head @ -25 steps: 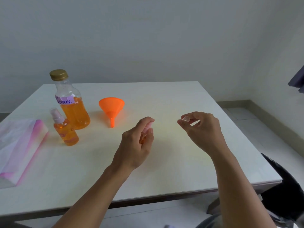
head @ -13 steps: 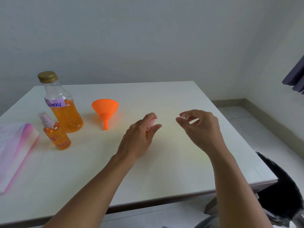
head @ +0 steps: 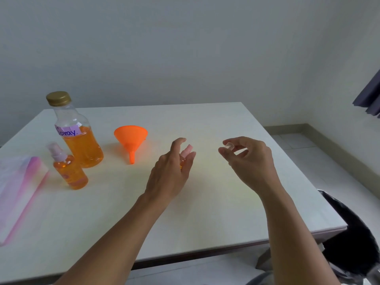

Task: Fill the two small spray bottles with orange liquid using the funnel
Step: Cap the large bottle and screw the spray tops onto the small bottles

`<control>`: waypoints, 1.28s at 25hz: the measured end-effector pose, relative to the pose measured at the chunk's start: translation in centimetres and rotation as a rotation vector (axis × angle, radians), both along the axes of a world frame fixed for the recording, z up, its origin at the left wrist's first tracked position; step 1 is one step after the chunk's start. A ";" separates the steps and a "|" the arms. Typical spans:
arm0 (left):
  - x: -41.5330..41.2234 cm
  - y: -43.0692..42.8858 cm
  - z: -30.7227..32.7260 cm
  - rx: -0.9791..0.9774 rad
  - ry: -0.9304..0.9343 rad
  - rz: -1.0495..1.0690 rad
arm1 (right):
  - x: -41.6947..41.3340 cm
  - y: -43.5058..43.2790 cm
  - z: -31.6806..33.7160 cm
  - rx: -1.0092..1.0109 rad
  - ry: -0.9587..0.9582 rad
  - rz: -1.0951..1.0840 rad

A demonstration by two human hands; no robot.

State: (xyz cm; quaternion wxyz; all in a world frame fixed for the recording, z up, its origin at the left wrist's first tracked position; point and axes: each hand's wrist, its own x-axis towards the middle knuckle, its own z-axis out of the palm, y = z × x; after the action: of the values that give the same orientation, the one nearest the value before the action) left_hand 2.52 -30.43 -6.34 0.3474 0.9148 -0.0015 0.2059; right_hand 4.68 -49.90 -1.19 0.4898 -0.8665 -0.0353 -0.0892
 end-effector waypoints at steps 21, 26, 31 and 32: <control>-8.2 5.2 2.8 -0.045 -0.074 -0.087 | -4.9 8.2 0.2 0.255 -0.099 0.472; -9.3 6.8 1.9 -0.064 0.048 -0.012 | -4.3 8.5 -0.3 0.140 -0.106 0.579; -10.2 7.5 1.5 -0.089 0.078 0.022 | -4.6 9.4 -1.0 0.139 -0.211 0.544; -10.4 7.5 1.4 -0.089 0.064 0.028 | -4.8 9.7 -1.3 0.137 -0.218 0.533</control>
State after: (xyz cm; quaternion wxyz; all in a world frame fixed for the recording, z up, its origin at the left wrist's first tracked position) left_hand -7.85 -22.90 -4.96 0.3845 0.9046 0.0316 0.1811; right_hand -0.12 -40.22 -2.51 0.5467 -0.7768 -0.3080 -0.0524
